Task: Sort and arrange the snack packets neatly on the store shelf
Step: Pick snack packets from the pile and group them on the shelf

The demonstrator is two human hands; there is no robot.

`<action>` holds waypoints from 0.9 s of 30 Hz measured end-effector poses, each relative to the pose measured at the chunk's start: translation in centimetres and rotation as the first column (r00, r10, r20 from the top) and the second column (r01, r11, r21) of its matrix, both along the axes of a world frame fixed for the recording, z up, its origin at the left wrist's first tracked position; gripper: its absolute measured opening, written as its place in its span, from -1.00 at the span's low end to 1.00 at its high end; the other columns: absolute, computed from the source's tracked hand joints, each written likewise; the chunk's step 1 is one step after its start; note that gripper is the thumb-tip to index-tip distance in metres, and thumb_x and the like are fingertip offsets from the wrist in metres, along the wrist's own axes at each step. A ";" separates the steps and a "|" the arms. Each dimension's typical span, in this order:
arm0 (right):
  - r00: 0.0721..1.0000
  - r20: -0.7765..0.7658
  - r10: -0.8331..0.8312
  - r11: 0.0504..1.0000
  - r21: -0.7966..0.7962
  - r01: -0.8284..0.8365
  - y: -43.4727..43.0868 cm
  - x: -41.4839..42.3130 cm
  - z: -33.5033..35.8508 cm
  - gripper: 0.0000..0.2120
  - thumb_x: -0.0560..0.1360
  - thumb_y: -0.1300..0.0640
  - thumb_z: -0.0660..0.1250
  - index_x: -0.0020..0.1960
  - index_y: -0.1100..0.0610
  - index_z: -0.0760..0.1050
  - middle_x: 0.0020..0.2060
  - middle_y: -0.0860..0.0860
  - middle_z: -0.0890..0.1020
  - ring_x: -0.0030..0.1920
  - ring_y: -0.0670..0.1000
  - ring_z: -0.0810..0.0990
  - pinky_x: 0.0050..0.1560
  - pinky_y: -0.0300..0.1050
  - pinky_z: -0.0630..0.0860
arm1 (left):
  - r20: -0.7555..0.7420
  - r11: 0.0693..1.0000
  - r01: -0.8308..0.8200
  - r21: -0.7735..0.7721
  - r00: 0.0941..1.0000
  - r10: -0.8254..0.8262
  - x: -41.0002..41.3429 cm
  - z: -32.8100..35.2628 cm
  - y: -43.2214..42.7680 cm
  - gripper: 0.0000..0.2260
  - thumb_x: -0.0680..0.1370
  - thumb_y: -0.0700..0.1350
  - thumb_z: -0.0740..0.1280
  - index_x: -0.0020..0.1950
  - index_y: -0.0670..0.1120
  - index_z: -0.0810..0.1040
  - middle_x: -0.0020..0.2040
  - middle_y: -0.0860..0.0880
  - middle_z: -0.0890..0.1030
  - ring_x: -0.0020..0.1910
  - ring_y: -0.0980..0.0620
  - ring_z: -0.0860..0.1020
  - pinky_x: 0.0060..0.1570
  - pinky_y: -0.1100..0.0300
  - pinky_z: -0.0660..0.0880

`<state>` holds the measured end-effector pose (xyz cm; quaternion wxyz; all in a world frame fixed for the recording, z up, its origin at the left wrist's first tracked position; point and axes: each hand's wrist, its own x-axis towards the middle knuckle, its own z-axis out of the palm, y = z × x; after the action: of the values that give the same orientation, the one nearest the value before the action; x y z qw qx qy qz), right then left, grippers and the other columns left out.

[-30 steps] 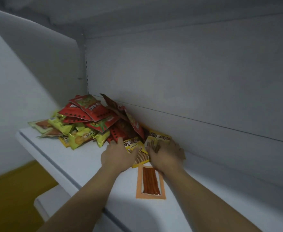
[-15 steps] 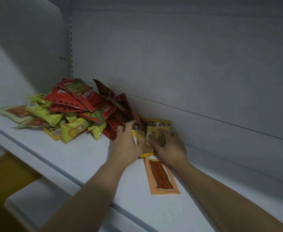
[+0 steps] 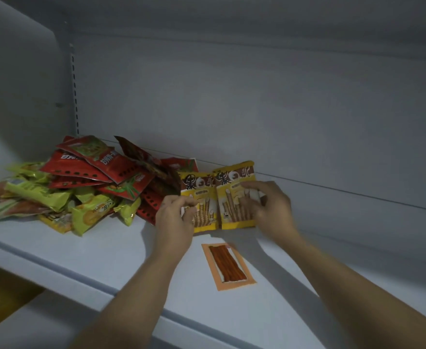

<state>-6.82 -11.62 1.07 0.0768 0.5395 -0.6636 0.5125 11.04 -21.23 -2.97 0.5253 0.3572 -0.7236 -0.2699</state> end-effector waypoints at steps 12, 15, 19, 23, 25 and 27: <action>0.993 0.053 -0.108 0.994 0.019 0.107 2.0 -0.9 -3.4 -0.67 0.52 0.26 0.41 0.20 -0.06 0.57 0.00 -0.10 0.46 -0.17 -0.11 0.52 -0.22 -0.51 0.41 | 0.092 0.980 0.196 -0.035 0.977 -0.192 -0.5 -0.1 0.2 -0.70 0.53 -0.18 0.44 0.25 0.02 0.59 0.17 0.16 0.36 0.14 0.24 0.34 0.11 0.33 0.29; 0.993 0.077 -0.085 0.996 0.024 0.083 2.0 -0.4 -3.3 -0.68 0.52 0.30 0.38 0.10 -0.11 0.56 0.05 -0.07 0.49 -0.12 -0.02 0.59 -0.20 -0.37 0.52 | 0.085 0.970 0.243 0.004 0.967 -0.242 -0.9 0.0 0.1 -0.62 0.51 -0.24 0.45 0.30 0.01 0.57 0.23 0.09 0.37 0.28 0.09 0.39 0.28 0.18 0.38; 0.992 0.127 -0.019 0.988 -0.149 0.038 3.0 0.2 -1.3 -0.65 0.48 0.36 0.39 -0.11 -0.12 0.55 0.03 -0.04 0.55 -0.17 0.04 0.65 -0.34 -0.26 0.55 | -0.011 0.955 0.286 0.082 0.958 -0.287 -1.0 0.1 0.2 -0.60 0.48 -0.27 0.49 0.27 -0.02 0.58 0.25 0.02 0.44 0.28 0.00 0.45 0.34 0.07 0.40; 0.988 0.154 -0.032 0.980 -0.188 0.061 4.0 0.8 0.8 -0.67 0.49 0.33 0.41 -0.15 -0.12 0.55 0.03 -0.02 0.59 -0.21 0.00 0.66 -0.34 -0.28 0.51 | -0.093 0.948 0.289 0.136 0.956 -0.278 -1.3 0.7 0.7 -0.64 0.45 -0.24 0.51 0.17 0.07 0.59 0.16 0.09 0.49 0.13 0.09 0.45 0.17 0.21 0.42; 0.984 0.166 -0.061 0.984 -0.157 0.088 4.9 0.6 1.5 -0.68 0.49 0.31 0.42 -0.20 -0.12 0.55 -0.02 -0.07 0.62 -0.29 -0.08 0.63 -0.38 -0.36 0.45 | -0.099 0.961 0.264 0.087 0.962 -0.255 -1.8 1.0 1.7 -0.71 0.45 -0.23 0.52 0.05 0.10 0.60 0.09 0.16 0.50 0.03 0.20 0.45 0.05 0.39 0.37; 0.980 0.167 -0.106 0.984 -0.124 0.128 6.6 -0.1 2.3 -0.68 0.48 0.30 0.42 -0.24 -0.12 0.53 -0.08 -0.12 0.62 -0.35 -0.10 0.58 -0.41 -0.41 0.38 | -0.116 0.964 0.260 0.062 0.961 -0.252 -2.7 1.6 3.3 -0.74 0.45 -0.22 0.52 0.01 0.10 0.61 0.03 0.19 0.50 -0.04 0.28 0.45 -0.04 0.44 0.34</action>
<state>-6.92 -5.04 3.33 0.0898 0.4503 -0.6622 0.5921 8.29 -17.95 -1.41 0.5101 0.2653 -0.7236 -0.3818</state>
